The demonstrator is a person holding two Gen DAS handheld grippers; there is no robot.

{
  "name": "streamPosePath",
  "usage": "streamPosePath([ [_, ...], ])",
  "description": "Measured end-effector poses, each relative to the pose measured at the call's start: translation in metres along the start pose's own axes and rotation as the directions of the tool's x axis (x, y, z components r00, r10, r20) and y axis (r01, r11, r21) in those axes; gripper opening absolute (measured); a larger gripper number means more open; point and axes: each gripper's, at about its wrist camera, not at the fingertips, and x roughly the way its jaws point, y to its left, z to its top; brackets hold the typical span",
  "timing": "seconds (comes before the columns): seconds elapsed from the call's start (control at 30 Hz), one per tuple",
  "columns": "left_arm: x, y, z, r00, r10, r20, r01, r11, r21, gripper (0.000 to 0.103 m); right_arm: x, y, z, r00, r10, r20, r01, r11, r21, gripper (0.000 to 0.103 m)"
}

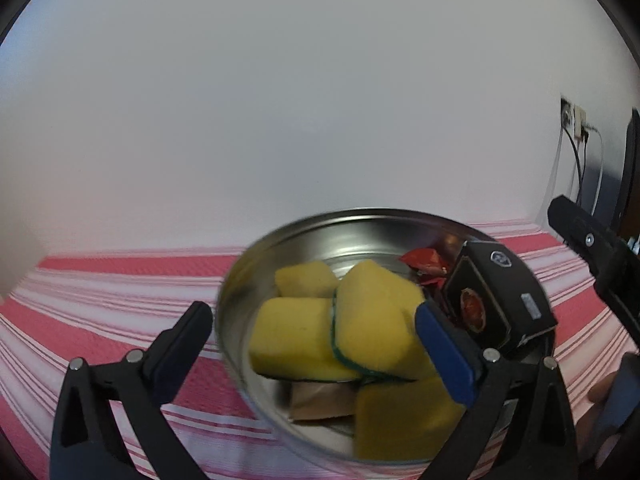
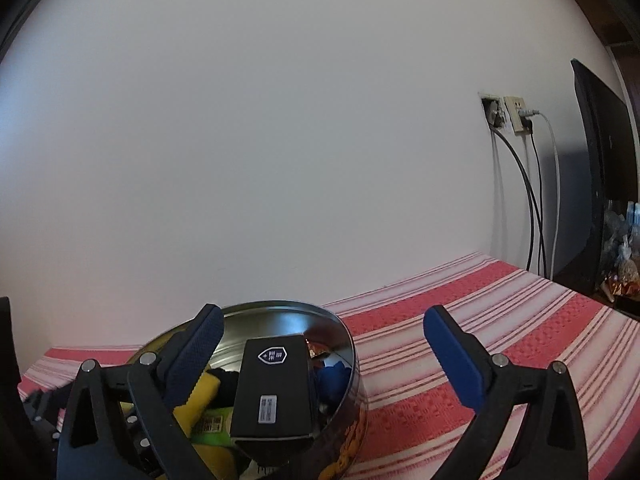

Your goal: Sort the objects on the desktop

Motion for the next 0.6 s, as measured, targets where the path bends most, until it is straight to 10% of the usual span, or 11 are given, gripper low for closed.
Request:
streamPosePath([
  [0.6,-0.016,0.007,-0.009,1.0,0.005,-0.01,-0.005,1.0,-0.02,0.102,-0.062,0.037,-0.015,0.996,-0.03,0.079,0.044,0.982,-0.183,0.102],
])
